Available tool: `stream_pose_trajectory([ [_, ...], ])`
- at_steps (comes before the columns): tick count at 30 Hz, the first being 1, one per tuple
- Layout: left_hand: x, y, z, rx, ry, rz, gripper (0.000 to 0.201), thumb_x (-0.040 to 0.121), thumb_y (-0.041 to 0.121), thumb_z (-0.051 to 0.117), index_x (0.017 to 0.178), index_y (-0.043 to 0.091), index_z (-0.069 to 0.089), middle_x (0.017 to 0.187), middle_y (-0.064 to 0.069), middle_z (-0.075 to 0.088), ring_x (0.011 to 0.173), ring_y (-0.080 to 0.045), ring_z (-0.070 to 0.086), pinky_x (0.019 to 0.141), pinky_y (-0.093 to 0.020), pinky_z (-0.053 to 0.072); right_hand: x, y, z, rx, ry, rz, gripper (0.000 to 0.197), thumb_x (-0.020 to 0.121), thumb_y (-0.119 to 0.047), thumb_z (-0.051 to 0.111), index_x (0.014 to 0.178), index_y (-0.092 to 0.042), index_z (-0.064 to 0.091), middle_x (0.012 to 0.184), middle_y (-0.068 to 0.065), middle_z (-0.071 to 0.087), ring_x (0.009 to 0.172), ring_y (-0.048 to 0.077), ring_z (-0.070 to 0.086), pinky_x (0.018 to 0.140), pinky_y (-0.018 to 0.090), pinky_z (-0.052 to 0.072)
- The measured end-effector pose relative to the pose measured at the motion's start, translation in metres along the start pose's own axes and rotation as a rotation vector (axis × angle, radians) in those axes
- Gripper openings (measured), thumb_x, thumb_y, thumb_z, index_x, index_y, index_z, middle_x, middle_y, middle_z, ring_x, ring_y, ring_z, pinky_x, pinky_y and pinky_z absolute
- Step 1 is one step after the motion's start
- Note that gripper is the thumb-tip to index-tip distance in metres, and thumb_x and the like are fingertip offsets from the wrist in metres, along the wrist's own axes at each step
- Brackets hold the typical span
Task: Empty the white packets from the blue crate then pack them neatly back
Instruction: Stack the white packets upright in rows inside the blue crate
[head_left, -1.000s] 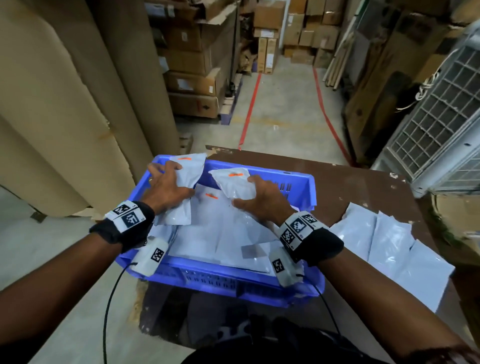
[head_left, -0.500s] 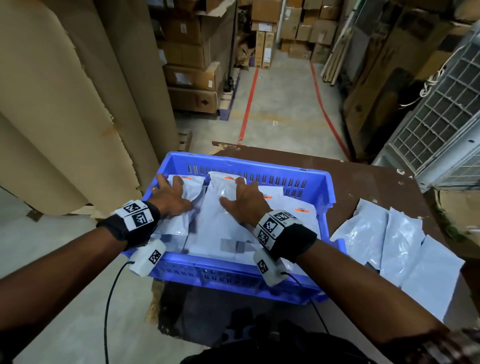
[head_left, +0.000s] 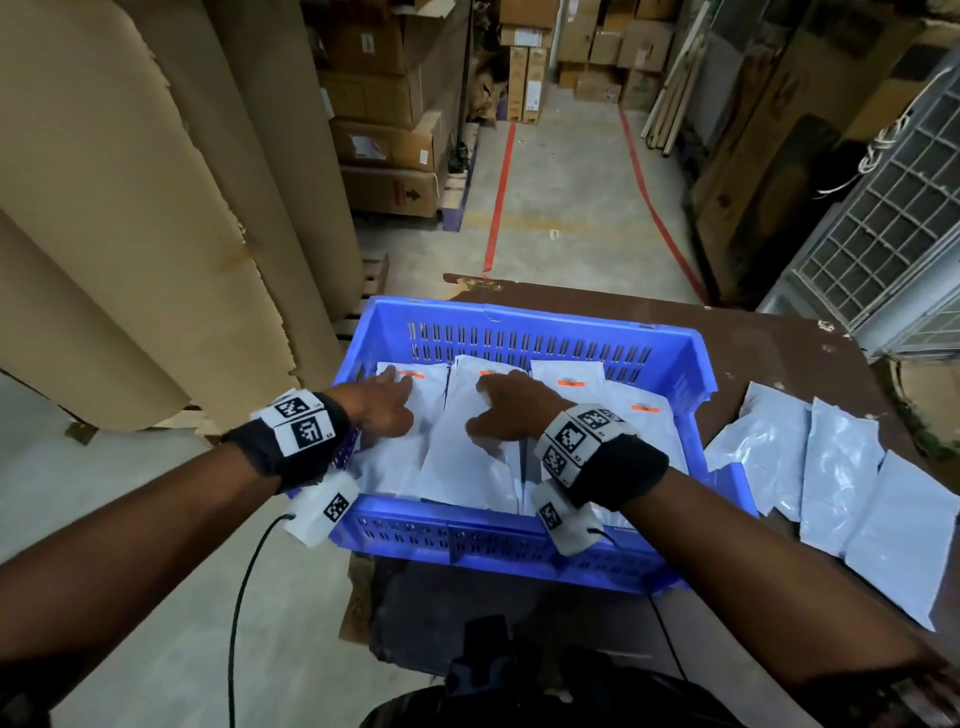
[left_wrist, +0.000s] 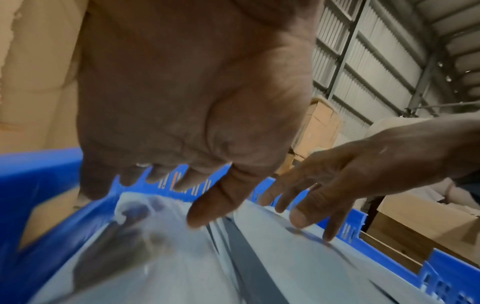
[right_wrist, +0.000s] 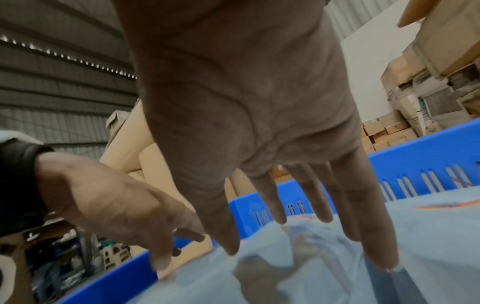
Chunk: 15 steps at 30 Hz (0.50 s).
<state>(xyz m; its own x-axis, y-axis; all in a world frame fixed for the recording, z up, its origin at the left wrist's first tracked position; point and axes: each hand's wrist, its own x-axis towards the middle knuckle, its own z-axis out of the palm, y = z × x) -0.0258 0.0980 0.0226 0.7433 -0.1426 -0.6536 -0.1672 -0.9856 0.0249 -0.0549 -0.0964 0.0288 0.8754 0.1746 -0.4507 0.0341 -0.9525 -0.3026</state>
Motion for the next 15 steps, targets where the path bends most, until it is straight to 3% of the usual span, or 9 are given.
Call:
stream_pose_trajectory([
  [3, 0.001, -0.001, -0.007, 0.161, -0.077, 0.045, 0.109, 0.086, 0.042, 0.068, 0.156, 0.019, -0.012, 0.164, -0.002, -0.015, 0.152, -0.024, -0.006, 0.121, -0.042, 0.007, 0.007, 0.0, -0.004, -0.009, -0.035, -0.021, 0.094, 0.073, -0.055, 0.078, 0.149, -0.018, 0.034, 0.15, 0.013, 0.036, 0.134, 0.031, 0.043, 0.103, 0.042, 0.042],
  [6, 0.006, 0.006, -0.007, 0.249, -0.124, 0.068, 0.126, 0.075, 0.043, 0.081, 0.156, 0.018, -0.013, 0.163, -0.004, -0.017, 0.152, -0.021, -0.006, 0.122, -0.04, 0.008, 0.014, -0.003, 0.006, -0.127, -0.094, -0.037, 0.122, 0.063, -0.063, 0.083, 0.155, -0.021, 0.016, 0.16, 0.013, 0.021, 0.144, 0.032, 0.032, 0.113, 0.049, 0.036],
  [9, 0.016, 0.012, -0.001, 0.323, -0.154, 0.049, 0.13, 0.074, 0.04, 0.083, 0.154, 0.02, -0.017, 0.162, -0.007, -0.022, 0.152, -0.025, -0.006, 0.122, -0.044, 0.011, 0.018, -0.004, 0.018, -0.233, -0.127, -0.037, 0.13, 0.061, -0.062, 0.084, 0.157, -0.02, 0.007, 0.163, 0.014, 0.008, 0.148, 0.034, 0.021, 0.115, 0.052, 0.031],
  [15, 0.026, 0.018, 0.018, 0.453, -0.105, 0.012, 0.137, 0.071, 0.042, 0.085, 0.153, 0.015, -0.021, 0.161, -0.014, -0.023, 0.151, -0.032, 0.004, 0.12, -0.046, 0.023, 0.022, -0.01, 0.03, -0.312, -0.127, -0.016, 0.128, 0.059, -0.063, 0.084, 0.155, -0.018, 0.013, 0.159, 0.018, 0.015, 0.142, 0.04, 0.027, 0.109, 0.057, 0.036],
])
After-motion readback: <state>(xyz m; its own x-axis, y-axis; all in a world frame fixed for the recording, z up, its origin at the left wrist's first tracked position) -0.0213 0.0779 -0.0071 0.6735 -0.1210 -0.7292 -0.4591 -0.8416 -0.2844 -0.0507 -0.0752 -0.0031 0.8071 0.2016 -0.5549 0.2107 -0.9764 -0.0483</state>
